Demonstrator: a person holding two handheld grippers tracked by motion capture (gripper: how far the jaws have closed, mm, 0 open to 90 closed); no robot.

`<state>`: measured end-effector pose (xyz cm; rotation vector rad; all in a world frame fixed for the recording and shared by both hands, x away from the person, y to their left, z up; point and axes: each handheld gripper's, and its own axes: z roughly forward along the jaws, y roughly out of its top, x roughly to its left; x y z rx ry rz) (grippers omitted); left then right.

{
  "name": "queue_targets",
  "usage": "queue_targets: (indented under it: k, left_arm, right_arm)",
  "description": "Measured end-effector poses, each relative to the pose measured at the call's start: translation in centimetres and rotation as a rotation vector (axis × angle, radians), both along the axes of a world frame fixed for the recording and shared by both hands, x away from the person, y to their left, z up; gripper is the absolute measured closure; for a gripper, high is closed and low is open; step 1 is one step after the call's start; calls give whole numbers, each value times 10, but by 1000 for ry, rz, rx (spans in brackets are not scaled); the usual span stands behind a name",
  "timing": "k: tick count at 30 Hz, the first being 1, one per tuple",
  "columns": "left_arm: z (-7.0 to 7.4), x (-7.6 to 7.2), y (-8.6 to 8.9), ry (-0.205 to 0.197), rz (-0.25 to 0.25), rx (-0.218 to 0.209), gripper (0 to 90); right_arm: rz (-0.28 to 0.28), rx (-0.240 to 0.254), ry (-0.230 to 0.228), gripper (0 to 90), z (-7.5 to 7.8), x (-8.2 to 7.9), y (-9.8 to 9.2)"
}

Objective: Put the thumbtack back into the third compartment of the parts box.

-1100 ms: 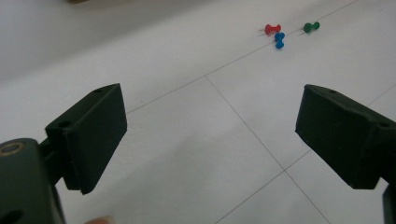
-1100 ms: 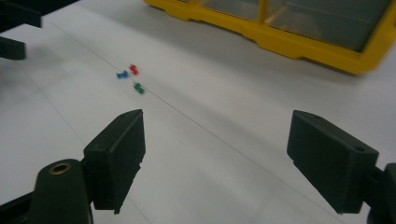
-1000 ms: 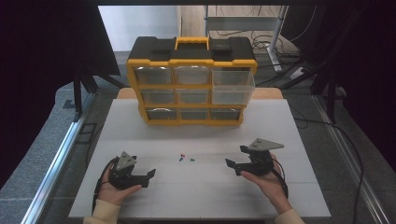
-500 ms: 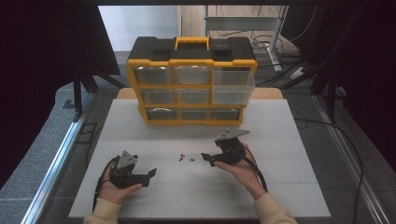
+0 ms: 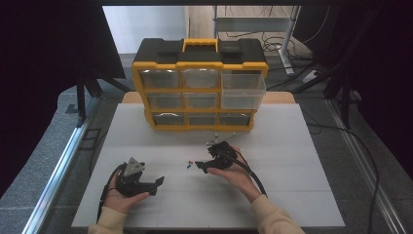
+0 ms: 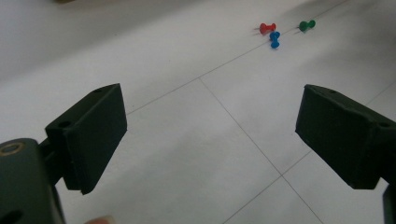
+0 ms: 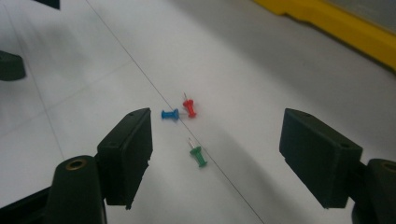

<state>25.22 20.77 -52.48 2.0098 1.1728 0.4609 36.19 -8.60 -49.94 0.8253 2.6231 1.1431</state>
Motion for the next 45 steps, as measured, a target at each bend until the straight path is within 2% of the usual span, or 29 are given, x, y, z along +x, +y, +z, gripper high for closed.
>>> queue_targets:
  k: [6, 10, 14, 18, 20, 21, 22, 25, 26, 28, 32, 35, 37, 38, 45]
  left_arm:
    - [-2, 1, -1, 7, -3, 9, 93]
    - [-1, 1, -1, 6, -1, 8, 93]
    - [-1, 1, -1, 6, -1, 6, 93]
    - [-2, 1, -1, 8, -6, 9, 93]
    - [-2, 1, -1, 8, -7, 9, 93]
    - [-1, 1, -1, 7, -6, 8, 93]
    - [-1, 1, -1, 7, -4, 7, 94]
    - [-1, 1, 0, 8, -1, 8, 94]
    - [-1, 1, -1, 8, -2, 8, 94]
    - [-2, 1, -1, 8, -4, 10, 94]
    - [-2, 1, -1, 7, -5, 10, 94]
    - [-1, 1, -1, 8, -3, 10, 94]
    - [-2, 1, -1, 7, -5, 11, 94]
    - [-2, 1, -1, 8, -7, 11, 94]
    - [-1, 1, 0, 6, -5, 9, 95]
  right_arm:
    - [22, -30, -2, 303, -9, 3, 6]
    - [42, -87, -10, 364, -20, 4, 14]
    - [63, -114, -23, 402, -23, 2, 18]
    - [91, -138, -20, 528, -27, 2, 21]
    - [103, -152, -23, 544, -28, 2, 22]
    - [97, -156, -20, 636, -27, 1, 23]
    - [108, -158, -22, 668, -26, 1, 23]
    - [115, -164, -18, 712, -26, 1, 23]
    - [125, -165, -16, 779, -26, 0, 24]
    - [127, -166, -8, 805, -26, -1, 24]
    - [129, -157, 2, 836, -26, 0, 24]
    - [106, -116, 36, 837, -26, 2, 21]
    - [93, -96, 43, 838, -25, 4, 18]
    - [78, -74, 50, 837, -22, 4, 17]
    - [67, 72, 69, 838, 3, 3, 4]
